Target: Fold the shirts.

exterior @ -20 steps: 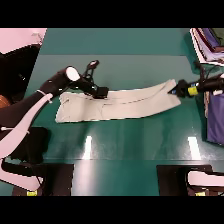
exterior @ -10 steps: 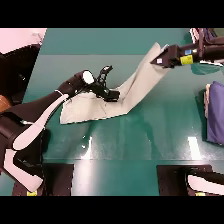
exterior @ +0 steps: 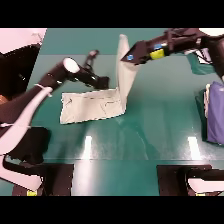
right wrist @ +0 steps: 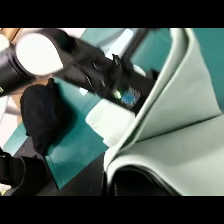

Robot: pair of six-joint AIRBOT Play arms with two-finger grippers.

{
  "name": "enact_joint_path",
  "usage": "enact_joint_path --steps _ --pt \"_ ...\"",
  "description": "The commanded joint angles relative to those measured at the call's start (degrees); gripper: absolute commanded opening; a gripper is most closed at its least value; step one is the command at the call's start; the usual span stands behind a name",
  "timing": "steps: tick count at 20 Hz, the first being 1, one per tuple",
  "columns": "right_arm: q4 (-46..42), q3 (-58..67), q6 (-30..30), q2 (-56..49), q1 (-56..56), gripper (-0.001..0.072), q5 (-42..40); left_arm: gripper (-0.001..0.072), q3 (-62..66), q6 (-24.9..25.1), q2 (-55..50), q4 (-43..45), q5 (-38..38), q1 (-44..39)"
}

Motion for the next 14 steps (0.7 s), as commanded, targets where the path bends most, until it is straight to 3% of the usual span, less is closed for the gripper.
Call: enact_joint_path --steps 1,5,6,8,9,11,14 --pt "0.0 5.9 0.0 -6.5 8.2 0.0018 -3.9 0.0031 0.1 0.2 8.9 6.3 -4.3 10.5" --pt "0.0 9.6 -0.1 -15.1 18.0 0.002 -12.6 0.0031 0.1 0.3 19.5 12.1 -6.9 23.8" --pt "0.0 9.9 -0.2 -17.1 19.8 0.0049 -14.4 0.0031 0.1 0.4 21.5 12.6 -7.3 26.8" --pt "0.0 9.9 -1.9 -20.1 22.8 0.0412 -17.8 0.0031 0.2 0.4 23.8 12.5 -7.8 31.3" --pt "-0.1 9.9 -4.3 -21.2 23.6 0.0503 -18.1 0.0031 0.1 0.4 24.4 12.5 -8.2 32.7" --pt "-1.6 9.8 -6.4 -22.0 23.3 0.0507 -14.2 0.0031 0.1 0.4 24.4 12.6 -9.6 33.8" --pt "-5.7 7.6 -3.0 -20.4 19.3 0.0505 -7.7 0.0031 0.1 0.4 24.4 11.6 -10.1 33.7"
